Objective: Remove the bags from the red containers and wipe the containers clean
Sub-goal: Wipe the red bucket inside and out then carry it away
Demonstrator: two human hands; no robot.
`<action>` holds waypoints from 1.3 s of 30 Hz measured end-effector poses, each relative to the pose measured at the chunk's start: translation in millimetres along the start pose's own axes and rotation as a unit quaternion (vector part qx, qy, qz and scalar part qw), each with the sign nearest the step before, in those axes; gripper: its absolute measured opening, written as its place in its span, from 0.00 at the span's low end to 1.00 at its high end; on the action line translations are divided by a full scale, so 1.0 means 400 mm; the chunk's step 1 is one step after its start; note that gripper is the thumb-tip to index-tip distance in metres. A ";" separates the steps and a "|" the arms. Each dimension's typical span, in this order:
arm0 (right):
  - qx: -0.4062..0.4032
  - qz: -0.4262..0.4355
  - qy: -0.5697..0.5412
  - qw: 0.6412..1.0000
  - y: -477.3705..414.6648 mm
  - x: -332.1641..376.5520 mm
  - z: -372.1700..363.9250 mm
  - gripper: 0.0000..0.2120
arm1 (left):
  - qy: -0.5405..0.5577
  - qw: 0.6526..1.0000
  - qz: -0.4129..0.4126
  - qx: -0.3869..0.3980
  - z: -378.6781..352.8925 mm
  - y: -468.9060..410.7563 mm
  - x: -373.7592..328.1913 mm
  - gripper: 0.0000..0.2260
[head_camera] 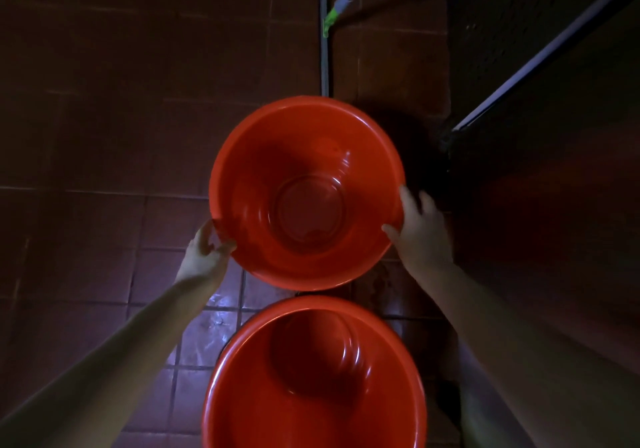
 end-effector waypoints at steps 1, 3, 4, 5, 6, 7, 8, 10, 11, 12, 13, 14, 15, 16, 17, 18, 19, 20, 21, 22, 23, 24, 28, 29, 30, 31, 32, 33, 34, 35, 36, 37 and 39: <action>0.014 0.073 0.080 0.994 0.004 0.024 0.011 0.33 | -0.050 0.998 -0.021 -0.023 0.009 0.016 -0.008 0.22; 0.090 0.208 0.160 0.961 0.019 0.064 -0.002 0.25 | -0.148 0.986 -0.043 -0.061 0.016 0.045 -0.014 0.24; 0.137 0.248 0.172 0.943 0.029 0.073 -0.018 0.22 | -0.181 0.980 -0.050 -0.069 0.013 0.057 -0.013 0.25; 0.177 0.268 0.182 0.929 0.036 0.075 -0.033 0.20 | -0.201 0.975 -0.058 -0.070 0.008 0.066 -0.012 0.25; 0.201 0.273 0.191 0.921 0.039 0.073 -0.042 0.19 | -0.215 0.972 -0.066 -0.068 0.002 0.074 -0.013 0.26; 0.208 0.272 0.195 0.919 0.039 0.070 -0.045 0.19 | -0.227 0.969 -0.075 -0.066 -0.004 0.080 -0.013 0.26; 0.206 0.268 0.194 0.921 0.039 0.065 -0.043 0.19 | -0.241 0.965 -0.084 -0.064 -0.010 0.084 -0.013 0.26; 0.200 0.264 0.186 0.925 0.041 0.054 -0.040 0.18 | -0.266 0.957 -0.100 -0.056 -0.019 0.089 -0.010 0.27; 0.199 0.264 0.185 0.925 0.043 0.046 -0.037 0.18 | -0.281 0.952 -0.106 -0.052 -0.023 0.090 -0.007 0.27; 0.199 0.263 0.185 0.925 0.045 0.036 -0.033 0.18 | -0.298 0.947 -0.110 -0.048 -0.027 0.092 -0.001 0.28; 0.200 0.263 0.186 0.925 0.048 0.025 -0.028 0.18 | -0.315 0.941 -0.114 -0.044 -0.033 0.092 0.003 0.28; 0.201 0.261 0.186 0.926 0.052 0.013 -0.022 0.18 | -0.329 0.936 -0.118 -0.040 -0.040 0.094 0.006 0.28; 0.203 0.258 0.186 0.926 0.056 -0.002 -0.016 0.18 | -0.341 0.931 -0.123 -0.037 -0.050 0.096 0.005 0.28; 0.207 0.255 0.187 0.926 0.061 -0.017 -0.008 0.18 | -0.348 0.928 -0.129 -0.034 -0.063 0.101 0.000 0.29; 0.208 0.251 0.189 0.926 0.066 -0.033 -0.001 0.18 | -0.352 0.925 -0.137 -0.033 -0.077 0.107 -0.007 0.29; 0.209 0.244 0.191 0.928 0.069 -0.049 0.008 0.18 | -0.355 0.923 -0.144 -0.033 -0.093 0.113 -0.017 0.29; 0.210 0.233 0.194 0.930 0.073 -0.067 0.017 0.19 | -0.358 0.921 -0.152 -0.033 -0.111 0.119 -0.030 0.29; 0.212 0.220 0.196 0.932 0.076 -0.085 0.025 0.19 | -0.364 0.917 -0.160 -0.033 -0.130 0.126 -0.042 0.29; 0.216 0.205 0.199 0.934 0.081 -0.105 0.034 0.19 | -0.372 0.912 -0.169 -0.031 -0.149 0.133 -0.056 0.29; 0.221 0.190 0.203 0.935 0.086 -0.125 0.043 0.19 | -0.380 0.907 -0.177 -0.029 -0.170 0.140 -0.067 0.29; 0.226 0.175 0.207 0.936 0.092 -0.146 0.051 0.20 | -0.386 0.904 -0.183 -0.025 -0.191 0.147 -0.078 0.29; 0.233 0.160 0.211 0.936 0.098 -0.167 0.059 0.20 | -0.390 0.901 -0.186 -0.021 -0.213 0.155 -0.087 0.29; 0.253 0.126 0.214 0.935 0.116 -0.223 0.085 0.21 | -0.401 0.897 -0.189 -0.014 -0.290 0.177 -0.108 0.31; 0.258 0.129 0.215 0.933 0.119 -0.225 0.088 0.21 | -0.396 0.900 -0.181 -0.012 -0.300 0.181 -0.109 0.31; 0.260 0.131 0.217 0.932 0.121 -0.225 0.090 0.21 | -0.389 0.905 -0.170 -0.009 -0.304 0.185 -0.107 0.32; 0.260 0.131 0.218 0.932 0.124 -0.223 0.090 0.21 | -0.385 0.909 -0.161 -0.007 -0.305 0.189 -0.105 0.32; 0.258 0.127 0.217 0.933 0.127 -0.219 0.092 0.21 | -0.387 0.909 -0.157 -0.004 -0.304 0.194 -0.100 0.32; 0.256 0.121 0.213 0.935 0.130 -0.212 0.093 0.21 | -0.394 0.906 -0.156 -0.002 -0.300 0.200 -0.094 0.32; 0.253 0.117 0.206 0.938 0.135 -0.203 0.094 0.21 | -0.402 0.902 -0.156 -0.002 -0.295 0.208 -0.088 0.31; 0.251 0.118 0.199 0.940 0.142 -0.191 0.095 0.21 | -0.406 0.900 -0.157 -0.004 -0.288 0.217 -0.082 0.31; 0.249 0.124 0.196 0.940 0.148 -0.174 0.095 0.20 | -0.406 0.900 -0.158 -0.008 -0.278 0.228 -0.075 0.30; 0.247 0.138 0.194 0.939 0.156 -0.155 0.095 0.19 | -0.403 0.901 -0.159 -0.012 -0.265 0.239 -0.068 0.29; 0.243 0.169 0.183 0.937 0.182 -0.113 0.089 0.17 | -0.396 0.905 -0.152 -0.021 -0.234 0.267 -0.044 0.28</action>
Point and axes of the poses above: each hand's wrist, its own y-axis away from the middle knuckle, its own z-axis out of the back of the hand, x = y × z, the point moved 6 cm from there along -y, towards the middle knuckle, and after that the axes turned 15 degrees about z, right-handed, at the moved point
